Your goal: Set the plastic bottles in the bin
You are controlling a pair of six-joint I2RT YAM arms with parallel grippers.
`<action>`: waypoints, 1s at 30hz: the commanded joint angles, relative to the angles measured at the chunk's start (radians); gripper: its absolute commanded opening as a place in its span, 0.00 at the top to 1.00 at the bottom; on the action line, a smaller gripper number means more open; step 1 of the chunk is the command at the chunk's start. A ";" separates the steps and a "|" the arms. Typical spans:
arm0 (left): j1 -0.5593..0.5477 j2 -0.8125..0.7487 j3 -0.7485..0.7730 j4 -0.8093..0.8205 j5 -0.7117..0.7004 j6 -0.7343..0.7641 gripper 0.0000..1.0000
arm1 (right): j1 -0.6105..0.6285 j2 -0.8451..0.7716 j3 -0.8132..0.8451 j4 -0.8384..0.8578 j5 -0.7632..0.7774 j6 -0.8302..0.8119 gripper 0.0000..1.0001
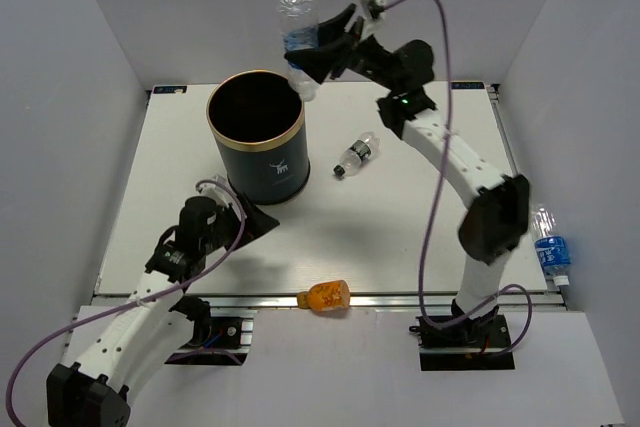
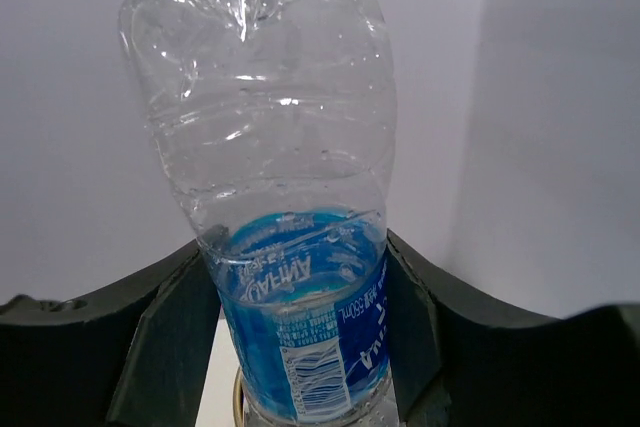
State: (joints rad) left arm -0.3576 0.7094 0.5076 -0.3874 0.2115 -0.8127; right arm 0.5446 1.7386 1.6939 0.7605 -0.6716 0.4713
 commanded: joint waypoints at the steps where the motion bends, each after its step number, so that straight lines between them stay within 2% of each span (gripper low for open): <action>1: -0.007 -0.074 -0.081 0.013 0.114 -0.023 0.02 | 0.047 0.192 0.262 0.140 -0.088 0.190 0.66; 3: -0.011 -0.105 -0.162 0.033 0.143 -0.043 0.02 | 0.070 0.322 0.379 0.100 -0.100 0.196 0.66; 5: -0.012 -0.149 -0.202 0.044 0.154 -0.075 0.02 | 0.100 0.384 0.482 0.039 -0.111 0.181 0.65; 8: -0.012 -0.179 -0.233 0.036 0.141 -0.089 0.02 | 0.117 0.430 0.425 0.091 -0.092 0.182 0.58; 9: -0.014 -0.180 -0.233 0.033 0.143 -0.085 0.02 | 0.117 0.432 0.405 0.095 -0.088 0.182 0.49; 11: -0.014 -0.177 -0.230 0.030 0.146 -0.075 0.02 | 0.117 0.426 0.342 0.086 -0.108 0.167 0.39; 12: -0.014 -0.174 -0.228 0.035 0.150 -0.074 0.02 | 0.117 0.411 0.319 0.080 -0.118 0.164 0.24; 13: -0.014 -0.171 -0.228 0.039 0.163 -0.080 0.02 | 0.117 0.400 0.293 0.082 -0.146 0.162 0.14; 14: -0.014 -0.165 -0.228 0.045 0.170 -0.086 0.02 | 0.117 0.389 0.247 0.094 -0.158 0.161 0.11; 16: -0.015 -0.134 -0.219 0.071 0.222 -0.095 0.02 | 0.117 0.355 0.224 0.089 -0.149 0.148 0.11; 20: -0.017 -0.087 -0.169 0.030 0.220 -0.056 0.02 | 0.117 0.325 0.311 -0.080 -0.183 0.081 0.11; 21: -0.017 -0.080 -0.155 -0.010 0.206 -0.046 0.02 | 0.112 0.302 0.332 -0.166 -0.224 0.067 0.11; 24: -0.033 -0.059 -0.124 -0.005 0.200 -0.016 0.02 | 0.089 0.209 0.276 -0.284 -0.287 0.040 0.11; 26: -0.073 -0.035 -0.097 0.028 0.184 -0.008 0.02 | 0.072 0.124 0.238 -0.347 -0.292 0.015 0.11; 30: -0.243 0.042 -0.034 0.062 0.060 0.012 0.02 | 0.014 0.003 0.231 -0.672 -0.283 -0.132 0.11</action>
State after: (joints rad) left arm -0.5076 0.7116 0.4068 -0.3691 0.3553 -0.8387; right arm 0.6006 1.8557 1.9144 0.3092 -0.9264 0.4561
